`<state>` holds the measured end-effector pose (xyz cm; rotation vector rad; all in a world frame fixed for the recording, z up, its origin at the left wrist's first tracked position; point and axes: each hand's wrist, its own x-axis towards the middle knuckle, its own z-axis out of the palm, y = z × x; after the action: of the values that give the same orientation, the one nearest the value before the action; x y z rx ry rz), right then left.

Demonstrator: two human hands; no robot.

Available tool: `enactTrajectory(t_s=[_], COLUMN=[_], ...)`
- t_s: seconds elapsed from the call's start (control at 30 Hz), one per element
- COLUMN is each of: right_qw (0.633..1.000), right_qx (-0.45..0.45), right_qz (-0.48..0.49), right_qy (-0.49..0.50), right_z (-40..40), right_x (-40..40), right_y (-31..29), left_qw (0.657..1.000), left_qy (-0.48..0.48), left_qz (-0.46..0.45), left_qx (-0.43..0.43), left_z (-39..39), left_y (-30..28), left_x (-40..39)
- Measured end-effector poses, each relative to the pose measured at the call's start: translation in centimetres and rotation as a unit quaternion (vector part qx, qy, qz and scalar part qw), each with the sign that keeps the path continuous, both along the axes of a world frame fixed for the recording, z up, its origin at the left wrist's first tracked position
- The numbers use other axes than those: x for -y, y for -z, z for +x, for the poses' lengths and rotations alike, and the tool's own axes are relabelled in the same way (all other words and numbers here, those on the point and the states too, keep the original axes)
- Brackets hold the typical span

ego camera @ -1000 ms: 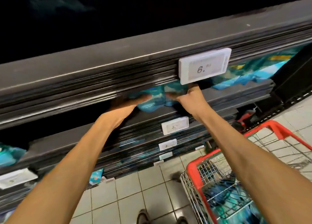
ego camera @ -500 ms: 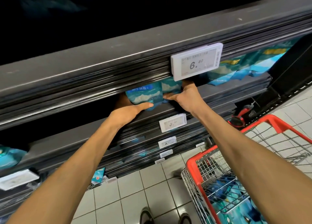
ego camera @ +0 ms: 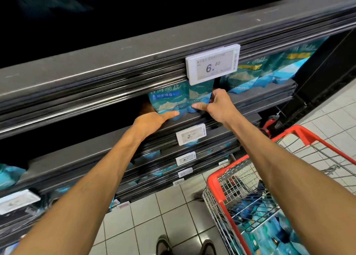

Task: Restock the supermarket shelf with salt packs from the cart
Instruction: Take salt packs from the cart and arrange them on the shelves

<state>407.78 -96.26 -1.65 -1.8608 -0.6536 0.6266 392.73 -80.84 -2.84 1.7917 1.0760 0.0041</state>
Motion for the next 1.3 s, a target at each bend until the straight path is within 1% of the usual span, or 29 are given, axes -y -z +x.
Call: enactTrajectory(t_s=[0.13,0.27,0.47,0.6,0.67,0.73,0.77,0.83,0.87,0.9,0.97,1.0,1.07,1.13,1.2,1.23,1.3], right_qw=[1.000,0.999,0.995,0.994,0.995,0.996,0.996,0.996,0.996,0.996,0.993,0.990,0.986,0.982,0.976,0.971,0.956], right_qx=[-0.007,-0.022,-0.019,-0.040,-0.027,0.000,0.003,-0.003,0.006,0.028,0.081,0.098,0.102,0.080,0.024,-0.006,-0.049], right_qz=[0.004,0.010,0.003,0.030,0.034,0.023,0.021,0.022,0.024,0.024,0.023,0.024,0.040,0.063,0.068,0.060,0.042], right_qy=[0.016,0.041,0.101,0.094,0.093,0.089,0.088,0.088,0.088,0.086,0.087,0.095,0.123,0.162,0.207,0.231,0.287], right_z=[-0.2,-0.3,0.4,0.5,0.6,0.8,0.7,0.2,-0.2,-0.8,-2.2,-3.1,-5.5,-8.1,-10.7,-12.1,-14.3], right_x=[0.2,0.3,1.0,1.5,1.9,2.6,3.0,4.4,5.4,6.6,9.4,11.0,14.1,17.4,20.9,22.8,26.4], right_y=[-0.4,-0.3,0.1,0.0,0.3,0.6,0.6,0.4,0.1,-0.2,-0.6,-0.9,-1.3,-1.5,-1.4,-1.3,-0.8], left_qw=[1.000,0.999,0.999,0.998,0.997,0.997,0.995,0.985,0.980,0.972,0.944,0.928,0.917,0.927,0.940,0.939,0.922], left_qy=[-0.018,-0.047,-0.024,-0.025,-0.040,-0.033,-0.017,0.009,-0.001,-0.031,-0.089,-0.091,-0.061,-0.023,0.029,0.062,0.149], left_qz=[0.009,-0.002,0.012,0.010,0.005,0.032,0.056,0.080,0.086,0.095,0.126,0.146,0.180,0.179,0.148,0.139,0.130], left_qx=[-0.002,0.025,0.042,0.060,0.065,0.069,0.085,0.151,0.182,0.211,0.292,0.329,0.349,0.330,0.305,0.308,0.332], left_z=[-0.1,0.1,1.5,1.7,1.3,0.5,0.1,-1.6,-2.8,-4.1,-6.9,-8.2,-10.3,-11.2,-11.0,-10.7,-9.5], left_y=[0.2,0.1,-0.1,0.0,-0.2,-0.6,-0.7,-0.5,-0.4,-0.4,-0.4,-0.4,-0.2,-0.2,-0.4,-0.6,-1.0], left_x=[0.1,0.6,2.2,2.2,2.2,2.4,2.3,2.5,2.8,3.4,5.2,6.3,8.7,11.1,13.8,15.4,18.6])
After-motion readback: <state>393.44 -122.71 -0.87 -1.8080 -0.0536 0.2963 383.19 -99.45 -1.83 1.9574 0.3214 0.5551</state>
